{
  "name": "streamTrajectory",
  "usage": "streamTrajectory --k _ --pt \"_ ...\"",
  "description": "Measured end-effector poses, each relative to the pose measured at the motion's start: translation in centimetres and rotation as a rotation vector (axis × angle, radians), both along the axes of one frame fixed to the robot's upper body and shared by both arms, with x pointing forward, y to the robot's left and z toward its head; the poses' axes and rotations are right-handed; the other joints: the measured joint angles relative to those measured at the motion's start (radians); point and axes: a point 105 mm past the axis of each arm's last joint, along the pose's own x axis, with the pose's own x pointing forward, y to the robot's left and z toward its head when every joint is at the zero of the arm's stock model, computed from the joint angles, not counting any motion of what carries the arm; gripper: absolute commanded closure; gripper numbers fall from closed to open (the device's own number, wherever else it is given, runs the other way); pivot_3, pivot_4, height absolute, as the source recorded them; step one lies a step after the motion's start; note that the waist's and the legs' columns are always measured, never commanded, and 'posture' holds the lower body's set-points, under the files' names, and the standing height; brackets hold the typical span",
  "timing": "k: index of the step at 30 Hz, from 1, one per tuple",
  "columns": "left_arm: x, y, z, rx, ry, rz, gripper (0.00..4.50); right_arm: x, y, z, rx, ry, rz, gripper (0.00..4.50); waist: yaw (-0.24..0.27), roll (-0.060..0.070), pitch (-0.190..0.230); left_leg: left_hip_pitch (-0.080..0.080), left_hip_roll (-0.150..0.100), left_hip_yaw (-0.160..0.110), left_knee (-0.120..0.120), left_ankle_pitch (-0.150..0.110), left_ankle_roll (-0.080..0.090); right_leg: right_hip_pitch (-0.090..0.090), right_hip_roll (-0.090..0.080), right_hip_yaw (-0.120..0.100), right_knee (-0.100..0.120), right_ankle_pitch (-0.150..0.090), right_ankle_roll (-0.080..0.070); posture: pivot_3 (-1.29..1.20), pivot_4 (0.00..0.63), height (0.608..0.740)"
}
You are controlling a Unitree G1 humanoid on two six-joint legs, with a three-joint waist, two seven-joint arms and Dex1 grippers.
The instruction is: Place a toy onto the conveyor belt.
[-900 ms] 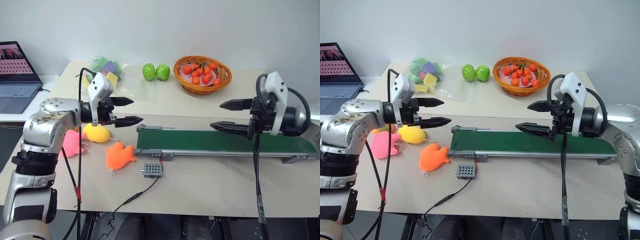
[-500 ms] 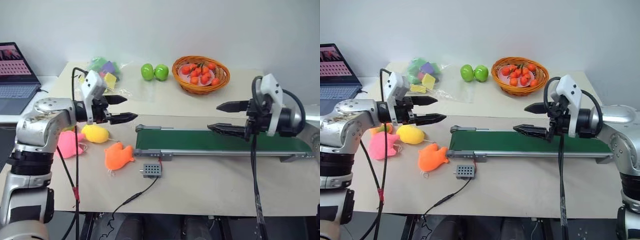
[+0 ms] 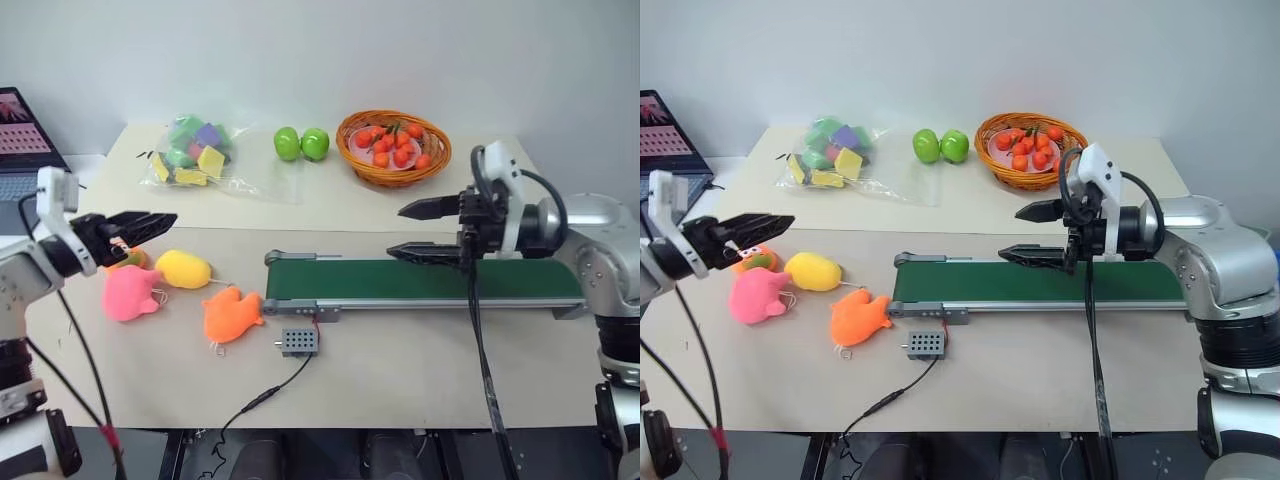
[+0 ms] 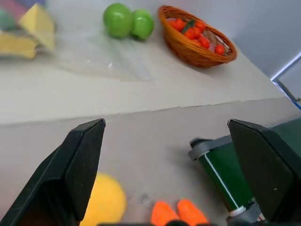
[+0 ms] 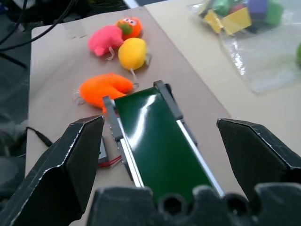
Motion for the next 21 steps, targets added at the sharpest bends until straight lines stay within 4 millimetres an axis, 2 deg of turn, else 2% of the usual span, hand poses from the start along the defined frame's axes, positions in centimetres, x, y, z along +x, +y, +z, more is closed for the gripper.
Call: streamTrajectory --k 4,12,16,18,21 --pt "-2.7 3.3 -2.2 -0.137 0.068 0.123 0.06 0.4 0.0 -0.4 -0.017 0.017 0.026 0.0 0.004 0.0 0.0 0.0 0.0 0.0 0.0 0.0 0.0 0.0 0.0 0.0 0.0 0.0 0.0 0.0 0.15 0.738" --pt "-6.4 7.5 -5.7 -0.43 0.15 0.329 0.06 0.9 0.4 -0.9 -0.033 0.033 0.055 0.0 0.004 0.0 0.0 0.001 0.0 0.0 -0.001 0.0 -0.001 0.0 0.0 0.0 0.001 0.0 0.0 0.0 0.15 0.738" --pt "-7.5 8.1 -9.0 -0.564 0.273 0.393 0.06 1.1 0.8 -0.7 -0.035 0.028 0.072 0.0 0.004 0.0 0.0 0.001 0.0 0.0 -0.001 0.0 -0.001 0.001 0.0 0.0 0.001 0.0 0.0 0.0 0.15 0.738" --pt "-8.1 8.3 -11.7 -0.653 0.347 0.445 0.06 1.5 0.7 -0.5 -0.051 0.016 0.062 0.0 0.004 0.0 0.0 0.002 0.0 0.0 -0.001 0.0 -0.001 0.001 0.0 0.0 0.001 0.0 0.0 0.0 0.15 0.738" --pt "-8.4 8.7 -13.6 -0.718 0.369 0.498 0.06 1.6 0.6 -0.5 -0.06 0.017 0.061 0.0 0.005 -0.001 0.0 0.002 0.0 0.0 -0.001 0.001 -0.001 0.001 0.0 0.0 0.001 0.0 0.0 0.0 0.15 0.738"
